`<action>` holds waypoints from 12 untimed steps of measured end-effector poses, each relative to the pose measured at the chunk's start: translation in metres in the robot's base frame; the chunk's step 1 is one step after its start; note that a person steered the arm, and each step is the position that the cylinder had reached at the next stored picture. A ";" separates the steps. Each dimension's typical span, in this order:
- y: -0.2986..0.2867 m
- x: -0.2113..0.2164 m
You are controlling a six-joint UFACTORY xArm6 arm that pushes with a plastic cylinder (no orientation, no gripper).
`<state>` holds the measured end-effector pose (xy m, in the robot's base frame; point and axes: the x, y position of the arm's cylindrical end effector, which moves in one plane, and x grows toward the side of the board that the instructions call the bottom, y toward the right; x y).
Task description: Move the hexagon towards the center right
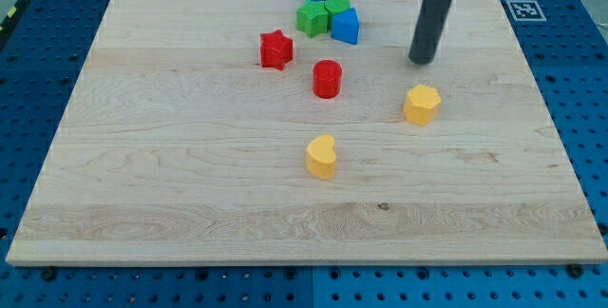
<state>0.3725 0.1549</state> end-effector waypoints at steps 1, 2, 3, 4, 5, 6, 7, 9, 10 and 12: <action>0.000 0.003; -0.003 0.002; -0.012 0.001; -0.047 0.001; -0.062 0.009; -0.073 0.036; -0.080 0.062; -0.059 0.070; -0.034 0.070; 0.023 0.070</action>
<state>0.4424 0.1776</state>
